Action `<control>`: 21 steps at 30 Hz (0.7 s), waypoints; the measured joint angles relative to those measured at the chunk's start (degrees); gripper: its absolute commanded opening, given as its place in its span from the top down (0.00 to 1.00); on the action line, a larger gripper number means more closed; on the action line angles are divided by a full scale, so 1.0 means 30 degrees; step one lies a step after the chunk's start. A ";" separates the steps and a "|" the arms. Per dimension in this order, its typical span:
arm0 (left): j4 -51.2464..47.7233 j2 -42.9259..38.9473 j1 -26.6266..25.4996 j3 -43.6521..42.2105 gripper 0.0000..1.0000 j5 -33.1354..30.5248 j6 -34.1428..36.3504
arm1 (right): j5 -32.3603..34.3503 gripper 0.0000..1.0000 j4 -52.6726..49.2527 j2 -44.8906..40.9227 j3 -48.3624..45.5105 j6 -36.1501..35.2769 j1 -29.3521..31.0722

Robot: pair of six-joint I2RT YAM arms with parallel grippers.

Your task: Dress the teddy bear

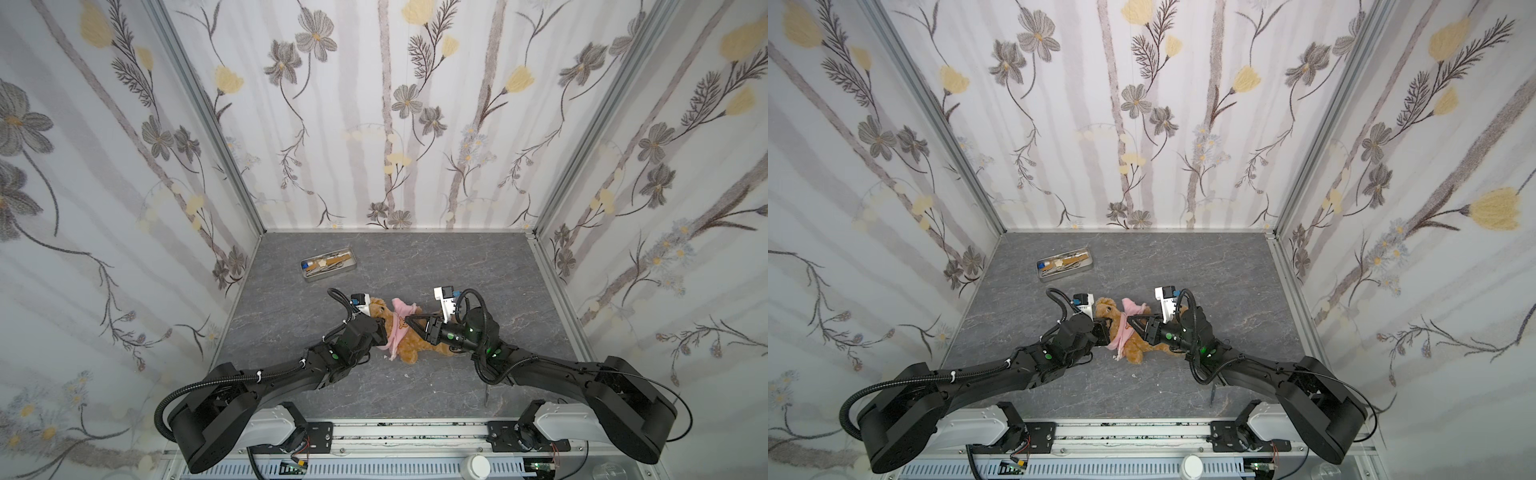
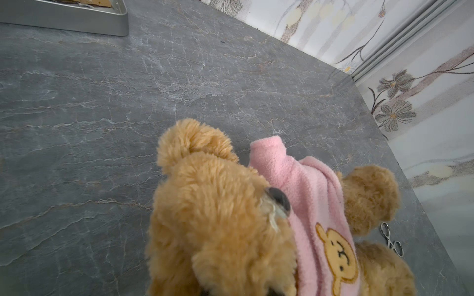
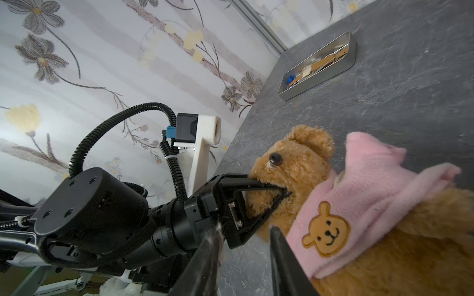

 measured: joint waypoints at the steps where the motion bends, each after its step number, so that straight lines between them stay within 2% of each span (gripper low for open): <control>1: -0.0007 0.0000 0.0000 0.0029 1.00 0.0007 -0.0015 | 0.0255 0.75 -0.0634 -0.0415 -0.0160 -0.0452 0.0007; 4: -0.0087 0.0000 0.0000 0.0146 1.00 0.0087 -0.0153 | 0.0772 0.86 -0.2135 -0.0933 -0.0758 -0.1042 0.0007; 6: -0.0095 0.0000 0.0000 0.0248 1.00 0.0146 -0.0262 | 0.0867 0.87 -0.2841 -0.0787 -0.0925 -0.1290 0.0007; 13: -0.0138 -0.0073 0.0000 0.0313 1.00 0.0357 -0.0401 | 0.1100 0.86 -0.3016 0.1166 -0.0423 -0.1639 0.0102; 21: -0.0204 -0.0299 0.0000 0.0306 1.00 0.0452 -0.0437 | 0.0692 0.82 -0.1741 0.3359 0.0124 -0.1741 0.0124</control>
